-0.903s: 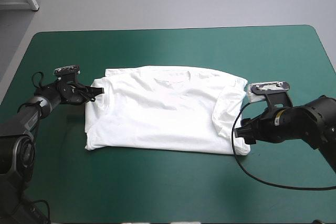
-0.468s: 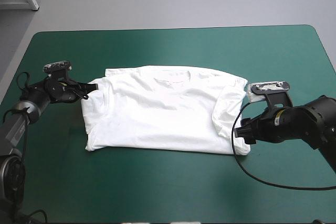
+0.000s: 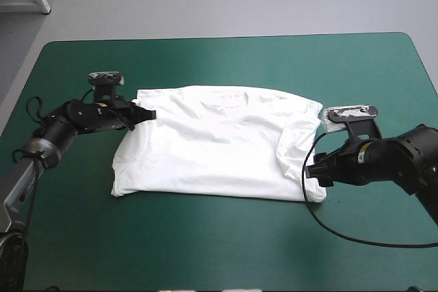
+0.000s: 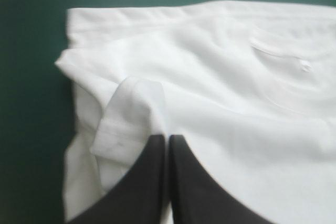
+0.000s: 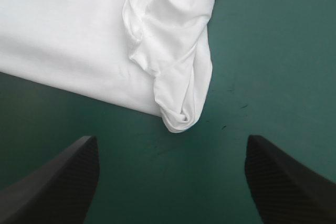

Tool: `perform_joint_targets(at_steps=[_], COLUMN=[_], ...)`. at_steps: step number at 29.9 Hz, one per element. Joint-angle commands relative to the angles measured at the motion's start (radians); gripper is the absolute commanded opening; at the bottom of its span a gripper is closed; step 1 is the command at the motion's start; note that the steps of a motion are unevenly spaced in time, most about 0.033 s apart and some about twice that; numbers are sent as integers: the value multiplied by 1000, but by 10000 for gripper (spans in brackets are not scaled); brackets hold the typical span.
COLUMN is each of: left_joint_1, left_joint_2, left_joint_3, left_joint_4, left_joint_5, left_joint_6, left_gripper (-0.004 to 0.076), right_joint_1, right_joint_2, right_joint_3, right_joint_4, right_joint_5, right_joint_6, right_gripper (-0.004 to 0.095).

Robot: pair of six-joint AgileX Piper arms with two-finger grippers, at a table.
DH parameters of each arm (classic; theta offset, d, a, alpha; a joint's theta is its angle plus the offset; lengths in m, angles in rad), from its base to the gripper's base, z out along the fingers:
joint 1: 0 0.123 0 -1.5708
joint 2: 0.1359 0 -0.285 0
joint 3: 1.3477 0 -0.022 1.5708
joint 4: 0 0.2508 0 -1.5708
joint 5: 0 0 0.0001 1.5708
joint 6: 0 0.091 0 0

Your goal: Fold the cloth

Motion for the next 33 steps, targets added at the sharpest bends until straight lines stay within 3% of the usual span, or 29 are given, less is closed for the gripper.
perform_joint_targets(at_steps=[1, 7, 10, 13, 16, 18, 21, 27, 33], left_joint_1=[-84, -175, -184, -184, -184, -182, -182, -182, -182], left_joint_2=[-38, -36, -36, -36, -36, -36, -42, -90, -201], left_joint_3=[-25, -25, -25, -25, -25, -25, -57, -149, -47], left_joint_4=[-62, -60, -64, -60, -60, -56, 35, 424, 584], left_joint_5=[-13, -10, -6, 18, 50, 62, 137, 447, 591], left_joint_6=[71, 139, 176, 183, 199, 199, 105, -293, -397], left_gripper=[-6, -6, 75, 267, 524, 617, 618, 615, 615], right_joint_1=[0, 0, 0, 0, 0, 0, 0, 0, 0], right_joint_2=[-18, -18, -16, -12, -12, -12, -12, -12, -12], right_joint_3=[-31, -31, -31, -31, -31, -31, -31, -31, -7], right_joint_4=[-11, -11, -11, -11, -11, -14, -14, -10, 0], right_joint_5=[-40, -40, -40, -40, -40, -40, -35, 23, 43], right_joint_6=[-6, -6, -6, -6, -2, -2, -2, -2, 34], right_gripper=[714, 714, 714, 714, 714, 714, 714, 714, 714])
